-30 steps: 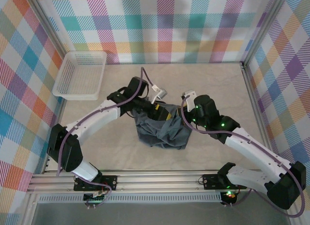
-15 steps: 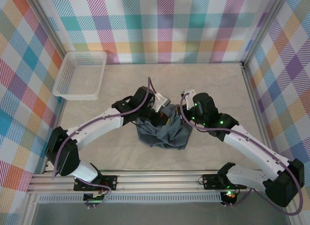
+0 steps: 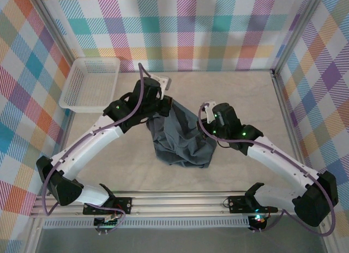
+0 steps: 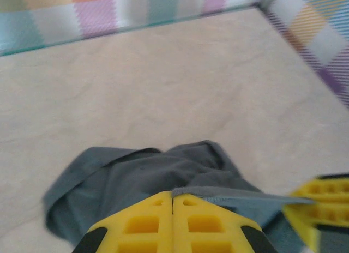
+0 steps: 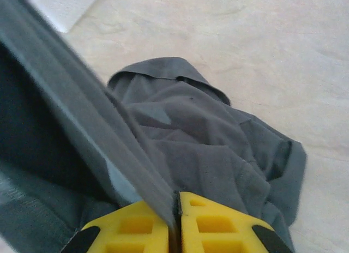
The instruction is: Fold the inside-out t-shirt
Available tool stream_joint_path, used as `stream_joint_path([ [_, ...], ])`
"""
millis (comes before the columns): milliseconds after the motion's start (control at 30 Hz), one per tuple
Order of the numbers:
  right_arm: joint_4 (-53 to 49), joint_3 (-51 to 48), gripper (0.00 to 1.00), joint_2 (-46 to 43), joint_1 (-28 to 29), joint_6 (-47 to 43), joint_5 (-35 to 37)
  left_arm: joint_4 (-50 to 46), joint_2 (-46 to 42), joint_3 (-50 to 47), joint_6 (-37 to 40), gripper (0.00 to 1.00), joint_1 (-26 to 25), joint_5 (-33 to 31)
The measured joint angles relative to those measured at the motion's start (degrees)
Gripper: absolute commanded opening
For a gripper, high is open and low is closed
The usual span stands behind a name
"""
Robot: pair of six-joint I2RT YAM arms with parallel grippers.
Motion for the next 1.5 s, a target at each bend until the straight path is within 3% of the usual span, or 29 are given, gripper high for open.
stream_joint_path([
  [167,0.11,-0.07,0.0,-1.64,-0.26,-0.02,-5.6,-1.64,1.29,-0.79,0.26,0.0,0.22,-10.19],
  [333,0.72,-0.04,0.0,-1.99,-0.31,0.85,-12.55,-1.27,-1.01,-4.68,0.92,0.0,0.28,-11.47],
  [467,1.01,-0.31,0.08,-1.99,-0.28,2.78,-14.32,0.59,-11.41,-14.05,-0.52,0.0,0.28,-11.82],
  [567,0.2,-0.57,0.1,-1.97,-0.33,5.6,-9.68,1.55,-25.16,-23.45,-2.99,0.0,0.26,-15.98],
  [667,-0.72,-0.79,0.17,-1.18,-0.37,7.76,-5.53,-0.44,-39.3,-29.05,-5.95,0.33,0.37,-23.96],
  [733,-1.03,-0.61,0.23,0.87,-0.61,8.57,-3.98,-1.4,-44.04,-29.33,-7.41,0.41,0.63,-28.68],
  [800,-1.51,0.28,0.28,4.15,-0.68,9.25,-2.69,-1.33,-44.28,-29.0,-7.65,0.43,1.05,-30.71],
  [867,-2.29,2.38,0.35,8.61,-0.94,10.19,-1.31,-1.18,-41.44,-28.24,-7.65,0.43,1.07,-30.64],
  [967,-3.15,6.45,0.4,15.5,-1.77,12.33,0.24,-0.68,-32.06,-24.65,-7.72,0.44,1.62,-26.69],
  [1067,-3.52,9.64,0.48,21.49,-3.91,14.91,0.55,-2.01,-15.08,-14.03,-8.13,0.43,3.58,-16.68],
  [1167,-3.3,9.62,0.59,24.65,-7.02,17.75,-1.14,0.2,0.85,-5.53,-8.28,0.5,4.42,-6.19],
  [1267,-2.05,7.56,0.61,25.73,-10.36,20.41,-3.76,0.42,12.68,-2.49,-7.8,0.58,4.28,4.37],
  [1400,-1.99,5.46,0.62,26.69,-13.38,21.46,-6.23,-1.62,25.94,3.5,-5.49,0.68,2.05,11.41],
  [1467,-1.95,5.42,0.61,27.89,-13.68,21.51,-7.63,-3.08,31.3,6.88,-4.17,0.65,0.09,12.07],
  [1500,-1.86,5.42,0.59,28.5,-13.66,21.49,-8.35,-3.56,32.83,7.67,-3.89,0.58,-0.52,12.11],
])
